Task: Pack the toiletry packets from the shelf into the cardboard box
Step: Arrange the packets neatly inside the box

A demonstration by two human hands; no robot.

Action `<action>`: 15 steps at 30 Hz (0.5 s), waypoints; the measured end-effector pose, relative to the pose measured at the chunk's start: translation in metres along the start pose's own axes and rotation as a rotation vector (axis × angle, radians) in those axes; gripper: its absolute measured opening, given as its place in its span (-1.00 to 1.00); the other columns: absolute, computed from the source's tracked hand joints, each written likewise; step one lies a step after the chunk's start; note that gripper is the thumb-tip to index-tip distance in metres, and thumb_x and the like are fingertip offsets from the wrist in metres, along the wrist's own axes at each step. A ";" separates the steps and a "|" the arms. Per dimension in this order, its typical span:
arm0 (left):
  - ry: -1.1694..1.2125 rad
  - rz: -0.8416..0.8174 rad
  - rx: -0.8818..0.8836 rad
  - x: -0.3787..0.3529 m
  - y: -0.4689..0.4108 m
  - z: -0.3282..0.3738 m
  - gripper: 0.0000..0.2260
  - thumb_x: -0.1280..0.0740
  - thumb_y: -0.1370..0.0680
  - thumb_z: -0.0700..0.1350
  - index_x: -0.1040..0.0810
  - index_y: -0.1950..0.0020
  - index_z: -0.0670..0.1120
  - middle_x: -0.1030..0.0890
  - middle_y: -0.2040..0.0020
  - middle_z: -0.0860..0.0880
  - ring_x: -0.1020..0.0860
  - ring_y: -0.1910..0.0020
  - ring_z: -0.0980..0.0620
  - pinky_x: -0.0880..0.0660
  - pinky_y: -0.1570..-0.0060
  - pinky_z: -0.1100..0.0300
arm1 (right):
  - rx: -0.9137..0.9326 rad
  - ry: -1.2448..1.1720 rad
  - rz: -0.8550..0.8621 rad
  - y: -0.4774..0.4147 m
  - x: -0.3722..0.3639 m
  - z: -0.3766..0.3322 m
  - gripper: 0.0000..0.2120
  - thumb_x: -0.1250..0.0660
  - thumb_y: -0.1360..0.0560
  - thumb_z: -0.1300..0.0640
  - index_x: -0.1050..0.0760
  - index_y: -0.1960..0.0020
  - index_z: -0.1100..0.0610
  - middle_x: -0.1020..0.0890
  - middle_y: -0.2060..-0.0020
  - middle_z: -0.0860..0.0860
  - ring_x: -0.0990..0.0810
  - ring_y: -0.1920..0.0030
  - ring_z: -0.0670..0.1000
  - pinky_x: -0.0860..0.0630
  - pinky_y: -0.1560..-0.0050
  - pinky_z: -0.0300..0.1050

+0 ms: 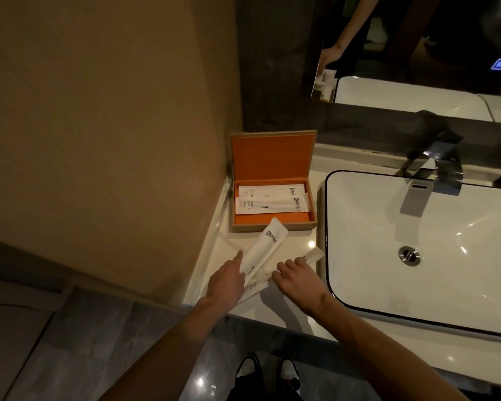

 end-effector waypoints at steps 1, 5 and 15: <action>0.019 0.014 -0.008 0.005 -0.001 0.001 -0.47 -0.22 -0.60 -0.10 -0.09 -0.52 -0.03 -0.49 -0.28 -0.11 -0.49 -0.24 -0.05 -0.48 -0.20 0.06 | -0.024 0.011 0.016 0.000 0.002 0.005 -0.66 -0.32 -0.53 0.23 -0.38 -0.27 0.27 -0.51 -0.15 0.23 -0.49 -0.15 0.20 -0.39 -0.25 0.16; 0.096 0.099 -0.014 0.027 -0.004 0.005 -0.48 -0.25 -0.58 -0.07 -0.14 -0.50 -0.03 -0.49 -0.28 -0.10 -0.51 -0.24 -0.08 -0.51 -0.20 0.00 | -0.132 0.023 0.032 0.003 0.016 0.028 -0.66 -0.36 -0.50 0.21 -0.41 -0.24 0.24 -0.54 -0.12 0.21 -0.52 -0.11 0.18 -0.43 -0.21 0.15; 0.129 0.240 0.026 0.060 -0.022 0.006 -0.52 -0.24 -0.59 -0.06 -0.19 -0.48 -0.05 -0.49 -0.29 -0.11 -0.51 -0.23 -0.11 -0.52 -0.12 0.02 | -0.342 0.037 0.133 -0.003 0.043 0.058 -0.59 -0.58 -0.25 0.15 -0.52 -0.03 0.16 -0.60 0.05 0.12 -0.57 0.06 0.12 -0.54 0.04 0.04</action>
Point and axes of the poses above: each hand's wrist, its own y-axis away from the middle knuckle, its own x-axis out of the back of the hand, z = x × y, the point moved 7 cm from there along -y, towards the middle knuckle
